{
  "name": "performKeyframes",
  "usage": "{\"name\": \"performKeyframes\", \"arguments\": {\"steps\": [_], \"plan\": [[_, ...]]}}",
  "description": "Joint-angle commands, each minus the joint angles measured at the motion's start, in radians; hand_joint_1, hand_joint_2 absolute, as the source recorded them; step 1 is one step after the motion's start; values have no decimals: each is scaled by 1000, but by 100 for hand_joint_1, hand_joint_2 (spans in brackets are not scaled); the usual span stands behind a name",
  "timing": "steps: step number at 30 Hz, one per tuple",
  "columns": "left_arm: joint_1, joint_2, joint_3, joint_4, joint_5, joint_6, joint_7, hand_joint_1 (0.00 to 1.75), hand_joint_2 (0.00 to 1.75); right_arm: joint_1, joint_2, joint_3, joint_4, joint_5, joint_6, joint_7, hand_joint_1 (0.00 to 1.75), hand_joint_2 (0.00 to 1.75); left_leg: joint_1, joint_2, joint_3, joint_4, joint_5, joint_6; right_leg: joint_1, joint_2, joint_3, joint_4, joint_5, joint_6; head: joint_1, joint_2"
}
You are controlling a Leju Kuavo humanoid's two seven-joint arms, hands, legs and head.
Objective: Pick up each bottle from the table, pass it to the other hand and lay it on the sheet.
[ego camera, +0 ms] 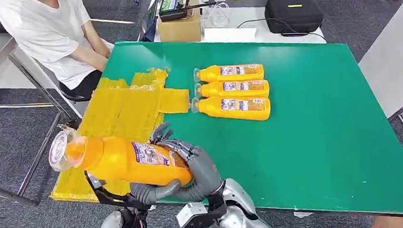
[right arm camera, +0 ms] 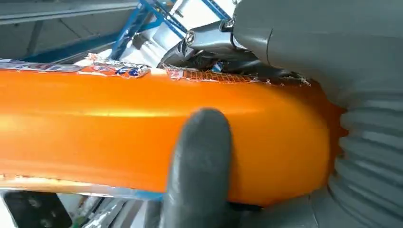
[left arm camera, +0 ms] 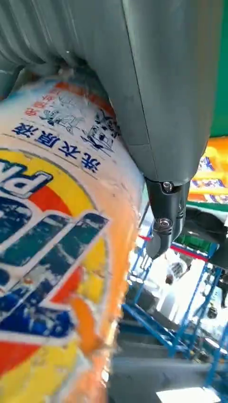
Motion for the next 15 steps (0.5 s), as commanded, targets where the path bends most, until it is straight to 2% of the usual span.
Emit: {"name": "performKeyframes", "arguments": {"steps": [1, 3, 4, 5, 8, 9, 10, 11, 12, 14, 15], "plan": [[-55, -45, 117, -78, 156, -12, -7, 0, 175, 58, -54, 77, 71, -12, 40, 23, 175, 175, 1, -5, 3, -3, 0, 3, 2, -4, 5, -4, -1, -4, 0, 0], [-50, -47, 122, -82, 161, -18, -8, 0, 175, 64, -58, 72, 83, -4, 32, 24, 175, 175, 1, -4, 2, -2, 0, 2, 2, -4, 4, -3, 0, -3, 0, 0], [-46, -49, 133, -81, 172, -30, -10, 12, 175, 75, -61, 65, 88, 13, 19, 32, 175, 175, 2, -6, 5, -4, 1, 3, 3, -5, 7, -5, 0, -5, 0, 0], [-44, -48, 137, -78, 174, -32, -8, 35, 175, 84, -66, 64, 89, 14, 21, 30, 175, 175, 1, -5, 4, -3, 0, 2, 2, -5, 6, -4, -1, -4, 0, 0], [-43, -48, 140, -74, 176, -35, -8, 35, 175, 90, -69, 63, 89, 14, 21, 30, 175, 175, 1, -6, 4, -3, 1, 3, 2, -5, 6, -5, 0, -3, 0, 0], [-43, -50, 142, -71, 177, -35, -8, 152, 175, 93, -69, 60, 86, 15, 21, 33, 175, 175, 1, -6, 5, -4, 1, 4, 2, -5, 8, -6, 0, -4, 0, 0], [-41, -56, 151, -66, 180, -41, -7, 175, 175, 106, -76, 53, 78, 31, 21, 48, 154, 175, 1, -5, 3, -3, 1, 3, 2, -5, 6, -5, 0, -4, 0, 0], [-38, -59, 158, -64, 180, -43, -7, 175, 175, 118, -83, 47, 74, 49, 15, 67, 72, 175, 1, -4, 2, -2, 1, 2, 2, -5, 4, -3, -1, -3, 0, 0], [-34, -61, 166, -60, 181, -45, -7, 175, 175, 139, -92, 34, 62, 69, -6, 82, 0, 175, 1, -6, 4, -4, 1, 3, 2, -6, 7, -6, -1, -4, 0, 0], [-28, -62, 179, -57, 172, -44, -8, 175, 175, 164, -109, 28, 43, 120, -49, 103, 0, 175, 1, -7, 4, -4, 1, 3, 2, -7, 7, -6, -1, -4, 0, 0], [-25, -63, 186, -55, 164, -40, -8, 175, 175, 178, -117, 22, 28, 135, -60, 111, 0, 0, 1, -6, 3, -3, 1, 2, 2, -6, 6, -5, -1, -3, 0, 0]]}}
